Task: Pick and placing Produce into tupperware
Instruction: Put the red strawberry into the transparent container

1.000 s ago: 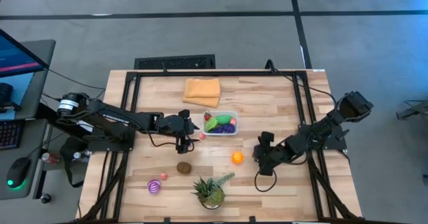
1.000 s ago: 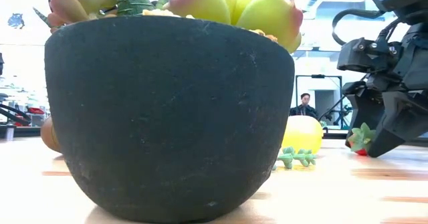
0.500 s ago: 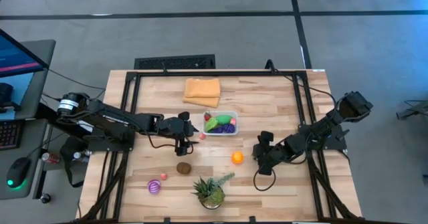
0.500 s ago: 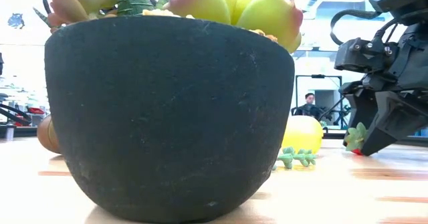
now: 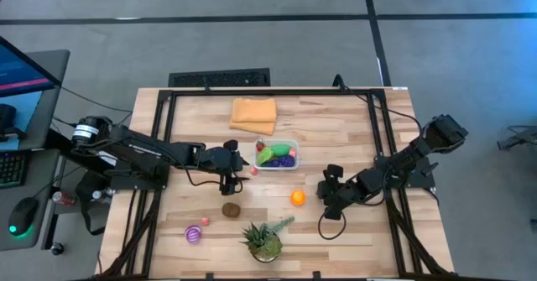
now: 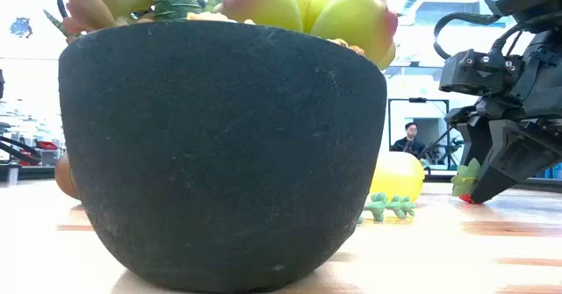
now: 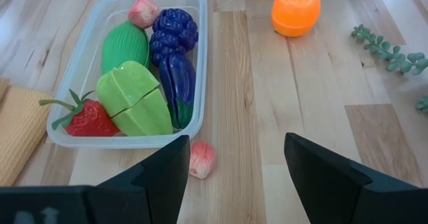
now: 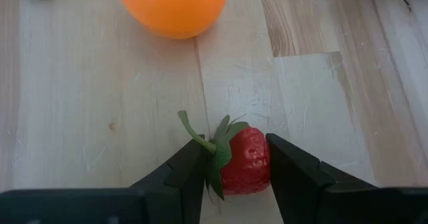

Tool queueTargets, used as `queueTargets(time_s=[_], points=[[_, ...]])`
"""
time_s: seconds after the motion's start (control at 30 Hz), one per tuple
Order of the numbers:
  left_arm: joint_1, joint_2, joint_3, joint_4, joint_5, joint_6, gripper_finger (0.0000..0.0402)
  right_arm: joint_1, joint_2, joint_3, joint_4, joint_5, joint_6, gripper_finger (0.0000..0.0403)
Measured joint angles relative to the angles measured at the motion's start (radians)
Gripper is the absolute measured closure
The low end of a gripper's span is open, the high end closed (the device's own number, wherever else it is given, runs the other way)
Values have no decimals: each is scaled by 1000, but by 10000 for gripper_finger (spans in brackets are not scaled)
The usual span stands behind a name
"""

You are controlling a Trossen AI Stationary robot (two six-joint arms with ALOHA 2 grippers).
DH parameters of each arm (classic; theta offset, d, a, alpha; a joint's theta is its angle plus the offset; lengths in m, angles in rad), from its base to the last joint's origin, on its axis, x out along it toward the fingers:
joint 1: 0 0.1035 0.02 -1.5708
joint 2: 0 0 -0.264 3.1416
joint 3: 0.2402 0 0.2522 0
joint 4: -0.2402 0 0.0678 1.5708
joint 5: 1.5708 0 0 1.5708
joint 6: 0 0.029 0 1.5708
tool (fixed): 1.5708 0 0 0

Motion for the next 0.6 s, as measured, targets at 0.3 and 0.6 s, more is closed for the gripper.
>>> queueTargets(time_s=[0.3, 0.6], points=[[0, 0, 0, 0, -1, 0, 166, -7, -2, 0, -6, 2, -18, 253], [0, 0, 0, 0, -2, 2, 166, -66, -3, 11, -25, 2, -68, 263]])
